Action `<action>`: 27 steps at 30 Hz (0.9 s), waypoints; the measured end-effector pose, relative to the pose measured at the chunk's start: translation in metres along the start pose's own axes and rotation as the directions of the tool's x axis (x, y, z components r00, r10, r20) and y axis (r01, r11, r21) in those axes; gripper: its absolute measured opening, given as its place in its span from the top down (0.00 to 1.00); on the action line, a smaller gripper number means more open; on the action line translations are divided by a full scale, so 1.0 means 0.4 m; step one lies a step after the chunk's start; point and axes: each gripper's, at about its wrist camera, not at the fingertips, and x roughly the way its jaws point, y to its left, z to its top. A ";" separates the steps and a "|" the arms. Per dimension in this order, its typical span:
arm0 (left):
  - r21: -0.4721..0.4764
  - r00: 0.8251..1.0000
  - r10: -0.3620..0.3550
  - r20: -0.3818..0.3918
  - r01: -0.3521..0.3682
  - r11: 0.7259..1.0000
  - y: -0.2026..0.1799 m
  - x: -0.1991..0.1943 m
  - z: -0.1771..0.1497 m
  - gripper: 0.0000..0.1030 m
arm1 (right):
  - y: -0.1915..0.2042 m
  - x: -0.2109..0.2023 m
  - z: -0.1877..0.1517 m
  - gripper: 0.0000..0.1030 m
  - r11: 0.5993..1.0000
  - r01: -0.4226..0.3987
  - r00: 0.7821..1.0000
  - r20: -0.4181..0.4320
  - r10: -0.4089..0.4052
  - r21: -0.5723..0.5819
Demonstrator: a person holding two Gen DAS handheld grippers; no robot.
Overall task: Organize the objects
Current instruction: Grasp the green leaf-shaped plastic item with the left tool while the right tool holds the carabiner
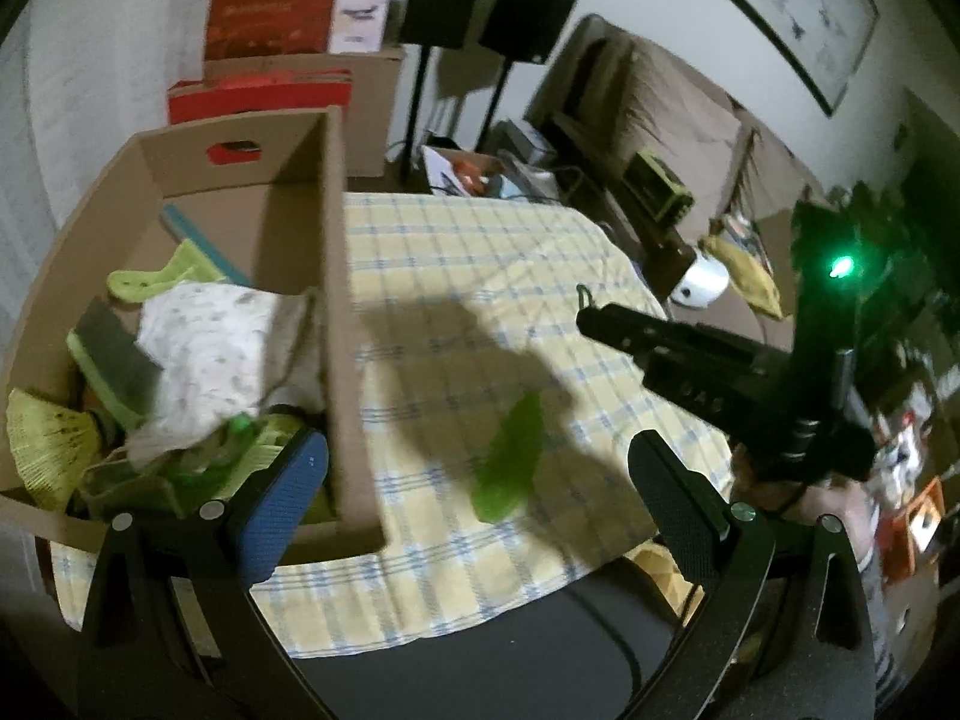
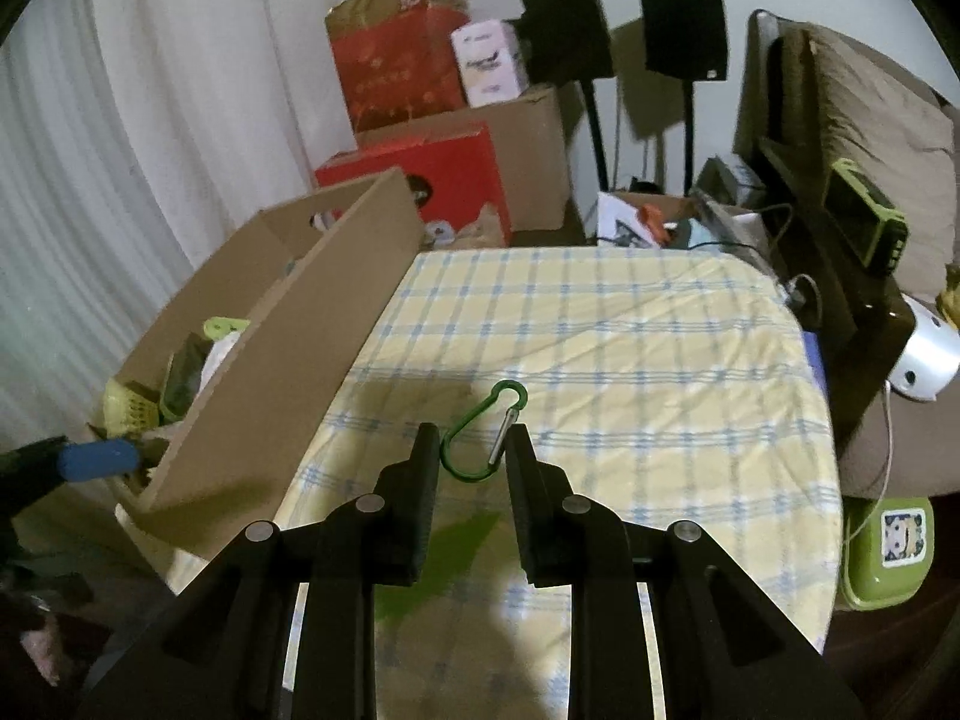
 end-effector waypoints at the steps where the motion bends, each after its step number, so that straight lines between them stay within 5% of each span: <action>1: 0.015 1.000 0.001 -0.006 -0.001 1.000 -0.012 0.007 -0.001 0.03 | -0.005 -0.010 -0.002 0.79 1.000 0.001 1.000 0.005 -0.001 0.003; 6: 0.094 0.999 -0.029 -0.026 0.032 0.995 -0.071 0.047 -0.003 0.03 | -0.037 -0.066 -0.028 0.79 1.000 0.006 1.000 0.029 -0.007 0.029; 18: 0.248 0.990 0.065 -0.122 -0.033 0.968 -0.155 0.178 0.005 0.12 | -0.110 -0.158 -0.076 0.79 0.995 0.033 0.997 0.073 -0.040 0.090; 27: 0.209 0.965 0.108 -0.239 -0.058 0.976 -0.119 0.291 -0.017 0.21 | -0.130 -0.157 -0.100 0.79 0.995 0.032 0.997 0.066 -0.039 0.098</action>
